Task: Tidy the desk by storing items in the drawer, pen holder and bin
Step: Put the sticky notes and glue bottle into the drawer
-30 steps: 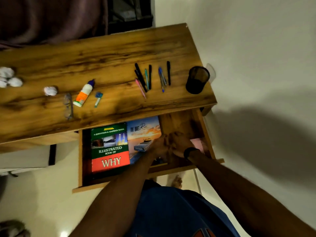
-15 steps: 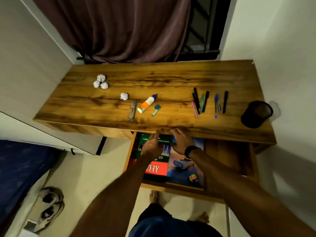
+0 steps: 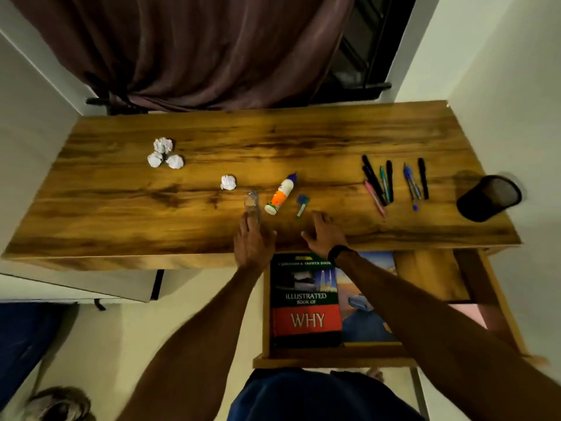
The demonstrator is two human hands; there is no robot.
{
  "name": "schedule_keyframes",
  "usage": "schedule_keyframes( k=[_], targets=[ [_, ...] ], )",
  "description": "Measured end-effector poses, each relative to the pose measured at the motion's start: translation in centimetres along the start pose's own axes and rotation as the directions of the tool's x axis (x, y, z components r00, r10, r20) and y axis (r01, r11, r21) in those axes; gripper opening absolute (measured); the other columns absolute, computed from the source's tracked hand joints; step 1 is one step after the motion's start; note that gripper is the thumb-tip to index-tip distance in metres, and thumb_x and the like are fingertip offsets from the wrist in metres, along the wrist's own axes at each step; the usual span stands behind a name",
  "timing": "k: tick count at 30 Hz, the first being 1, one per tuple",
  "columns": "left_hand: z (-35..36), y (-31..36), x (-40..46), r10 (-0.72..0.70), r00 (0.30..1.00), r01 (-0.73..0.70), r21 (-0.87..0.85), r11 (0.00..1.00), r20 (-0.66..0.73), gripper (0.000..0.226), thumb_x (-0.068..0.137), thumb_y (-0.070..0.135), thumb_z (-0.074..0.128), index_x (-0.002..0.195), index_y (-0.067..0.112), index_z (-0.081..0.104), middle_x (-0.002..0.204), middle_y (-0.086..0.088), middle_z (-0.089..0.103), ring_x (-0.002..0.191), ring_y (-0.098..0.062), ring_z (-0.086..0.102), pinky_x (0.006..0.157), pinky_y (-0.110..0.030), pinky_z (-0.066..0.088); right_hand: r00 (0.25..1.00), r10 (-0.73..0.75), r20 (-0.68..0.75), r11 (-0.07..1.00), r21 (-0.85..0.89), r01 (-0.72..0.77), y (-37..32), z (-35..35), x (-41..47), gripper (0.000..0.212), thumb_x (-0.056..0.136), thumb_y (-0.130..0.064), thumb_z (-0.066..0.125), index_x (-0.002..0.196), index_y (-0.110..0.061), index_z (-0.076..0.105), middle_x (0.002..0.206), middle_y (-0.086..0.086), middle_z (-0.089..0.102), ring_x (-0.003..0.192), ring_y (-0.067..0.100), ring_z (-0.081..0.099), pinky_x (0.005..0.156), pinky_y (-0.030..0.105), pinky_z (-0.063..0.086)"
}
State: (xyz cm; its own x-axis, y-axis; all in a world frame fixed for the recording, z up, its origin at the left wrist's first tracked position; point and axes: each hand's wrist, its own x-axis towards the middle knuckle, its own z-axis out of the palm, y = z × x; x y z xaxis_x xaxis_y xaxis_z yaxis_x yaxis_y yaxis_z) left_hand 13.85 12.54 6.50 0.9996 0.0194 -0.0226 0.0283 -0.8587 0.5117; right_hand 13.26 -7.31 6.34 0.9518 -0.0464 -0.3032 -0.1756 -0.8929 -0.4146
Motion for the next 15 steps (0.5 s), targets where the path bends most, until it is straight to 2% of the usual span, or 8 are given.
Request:
schedule_keyframes(
  k=[2, 3, 4, 7, 10, 15],
  targets=[
    [-0.5, -2.2, 1.1, 0.015, 0.997, -0.018, 0.043, 0.999, 0.07, 0.101, 0.078, 0.066, 0.058, 0.153, 0.016, 0.011, 0.159, -0.013, 0.021, 0.144, -0.033, 0.025, 0.119, -0.046, 0.013, 0.997, 0.05, -0.05, 0.996, 0.077, -0.046, -1.5, 0.2, 0.5, 0.075, 0.092, -0.048, 0.052, 0.15, -0.014, 0.018, 0.153, 0.014, 0.027, 0.133, 0.037, 0.037, 0.106, 0.048, 0.038],
    [-0.5, -3.3, 1.7, 0.019, 0.993, -0.027, 0.07, 0.997, 0.113, 0.113, 0.074, 0.073, 0.057, 0.154, 0.014, 0.004, 0.162, -0.012, 0.011, 0.149, -0.03, 0.013, 0.118, -0.044, 0.0, 0.996, 0.054, -0.074, 0.996, 0.081, -0.048, -2.2, 0.4, 0.7, 0.075, 0.092, -0.046, 0.054, 0.15, -0.012, 0.019, 0.152, 0.015, 0.028, 0.132, 0.037, 0.037, 0.105, 0.048, 0.039],
    [-0.6, -4.3, 2.4, 0.018, 0.988, -0.03, 0.079, 0.996, 0.153, 0.122, 0.069, 0.079, 0.056, 0.154, 0.012, -0.001, 0.163, -0.012, 0.004, 0.15, -0.028, 0.004, 0.117, -0.044, -0.007, 0.994, 0.056, -0.091, 0.996, 0.074, -0.049, -2.7, 0.5, 0.9, 0.075, 0.092, -0.044, 0.055, 0.149, -0.011, 0.02, 0.152, 0.015, 0.029, 0.132, 0.038, 0.036, 0.105, 0.047, 0.037],
    [-0.1, -7.0, 2.9, 0.045, 0.965, -0.073, 0.099, 0.992, 0.258, 0.127, 0.065, 0.091, 0.038, 0.154, 0.013, -0.006, 0.163, -0.011, -0.004, 0.15, -0.026, -0.006, 0.12, -0.051, -0.005, 0.991, 0.094, -0.098, 0.995, 0.049, -0.09, -3.7, 0.8, 1.5, 0.073, 0.091, -0.041, 0.057, 0.148, -0.011, 0.022, 0.151, 0.016, 0.029, 0.133, 0.037, 0.035, 0.103, 0.047, 0.037],
    [0.2, -8.2, 3.1, 0.111, 0.964, -0.152, 0.163, 0.975, 0.24, 0.119, 0.068, 0.093, 0.018, 0.154, 0.014, -0.003, 0.163, -0.01, -0.002, 0.151, -0.025, -0.004, 0.12, -0.052, -0.002, 0.986, 0.129, -0.11, 0.991, 0.057, -0.123, -4.3, 0.8, 2.4, 0.07, 0.091, -0.038, 0.058, 0.147, -0.012, 0.025, 0.148, 0.015, 0.032, 0.13, 0.036, 0.037, 0.103, 0.046, 0.039],
    [0.1, -8.7, 4.0, 0.124, 0.952, -0.177, 0.173, 0.969, 0.278, 0.118, 0.069, 0.092, 0.026, 0.154, 0.017, -0.008, 0.163, -0.007, -0.008, 0.15, -0.023, -0.009, 0.118, -0.052, -0.007, 0.964, 0.221, -0.146, 0.969, 0.146, -0.2, -5.4, -0.3, 5.7, 0.063, 0.091, -0.028, 0.059, 0.145, -0.016, 0.031, 0.14, 0.016, 0.038, 0.125, 0.036, 0.041, 0.101, 0.044, 0.041]
  ],
)
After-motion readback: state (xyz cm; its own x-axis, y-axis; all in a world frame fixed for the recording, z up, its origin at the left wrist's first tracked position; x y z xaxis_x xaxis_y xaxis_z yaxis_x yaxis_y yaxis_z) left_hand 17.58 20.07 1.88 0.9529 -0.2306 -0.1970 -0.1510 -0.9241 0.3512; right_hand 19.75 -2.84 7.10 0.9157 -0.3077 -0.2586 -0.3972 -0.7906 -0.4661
